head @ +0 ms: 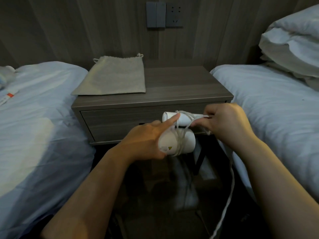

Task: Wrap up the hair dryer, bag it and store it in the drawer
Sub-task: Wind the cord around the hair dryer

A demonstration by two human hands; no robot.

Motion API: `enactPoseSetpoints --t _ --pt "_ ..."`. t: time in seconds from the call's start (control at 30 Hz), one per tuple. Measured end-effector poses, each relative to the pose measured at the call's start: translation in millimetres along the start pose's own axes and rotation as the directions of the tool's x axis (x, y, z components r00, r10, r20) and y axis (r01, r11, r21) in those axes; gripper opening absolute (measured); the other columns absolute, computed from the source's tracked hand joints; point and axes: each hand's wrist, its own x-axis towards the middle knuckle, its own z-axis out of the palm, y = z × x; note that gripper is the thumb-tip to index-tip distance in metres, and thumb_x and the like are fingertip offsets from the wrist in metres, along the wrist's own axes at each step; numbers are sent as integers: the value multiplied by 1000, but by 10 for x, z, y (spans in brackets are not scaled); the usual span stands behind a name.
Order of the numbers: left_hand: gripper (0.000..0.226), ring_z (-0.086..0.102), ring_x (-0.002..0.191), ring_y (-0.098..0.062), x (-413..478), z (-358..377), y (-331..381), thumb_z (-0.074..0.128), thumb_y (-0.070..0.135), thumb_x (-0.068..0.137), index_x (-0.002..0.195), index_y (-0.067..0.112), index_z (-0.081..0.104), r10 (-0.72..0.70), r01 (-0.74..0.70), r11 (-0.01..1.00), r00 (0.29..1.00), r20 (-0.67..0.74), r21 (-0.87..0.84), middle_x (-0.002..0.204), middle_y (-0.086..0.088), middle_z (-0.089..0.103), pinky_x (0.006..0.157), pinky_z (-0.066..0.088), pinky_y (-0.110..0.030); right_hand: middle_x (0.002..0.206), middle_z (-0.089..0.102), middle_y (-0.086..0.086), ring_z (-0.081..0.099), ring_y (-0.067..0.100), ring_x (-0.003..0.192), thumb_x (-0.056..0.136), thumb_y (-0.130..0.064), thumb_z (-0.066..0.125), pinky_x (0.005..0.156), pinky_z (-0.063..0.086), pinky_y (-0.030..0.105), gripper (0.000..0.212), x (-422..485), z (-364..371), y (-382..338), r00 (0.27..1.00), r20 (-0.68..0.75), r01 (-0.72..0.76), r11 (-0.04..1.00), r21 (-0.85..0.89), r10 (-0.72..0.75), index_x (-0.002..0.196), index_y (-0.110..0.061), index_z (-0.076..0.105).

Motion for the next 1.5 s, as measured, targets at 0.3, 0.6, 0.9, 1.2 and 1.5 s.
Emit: enactPoseSetpoints --t 0.3,0.6,0.9,1.2,1.5 --pt "110 51 107 -15 -11 77 31 70 43 71 132 60 -20 55 -56 998 998 44 6 133 5 44 83 45 -29 53 46 9 42 9 45 86 -18 52 49 43 20 28 60 -84 474 736 590 -350 559 751 -333 97 6 63" --pt "110 49 112 -14 -21 166 75 69 44 69 130 61 -22 126 -127 992 991 42 26 133 8 44 84 43 -27 41 58 -8 47 1 39 78 -12 69 44 39 13 17 205 203 370 982 181 -138 835 533 46 66 -24 71" --pt "107 51 112 -13 -44 131 216 74 39 70 132 67 -9 95 -50 963 982 160 -264 134 11 44 93 47 -34 76 68 -14 60 -10 69 83 -17 67 68 44 3 11 252 248 485 954 301 -125 926 355 13 85 -20 77" --pt "104 54 110 -7 -27 121 147 76 15 72 136 61 9 135 96 782 938 318 -616 132 10 48 93 50 -28 72 64 13 55 12 60 80 -12 64 55 44 11 41 243 317 948 682 722 -604 471 643 -111 119 -1 60" --pt "91 51 121 -7 48 144 52 70 25 60 134 52 22 151 65 452 977 148 -890 144 9 39 96 45 -26 46 55 0 46 10 42 70 -9 72 42 35 18 21 51 744 711 704 709 -698 211 685 27 49 -12 70"
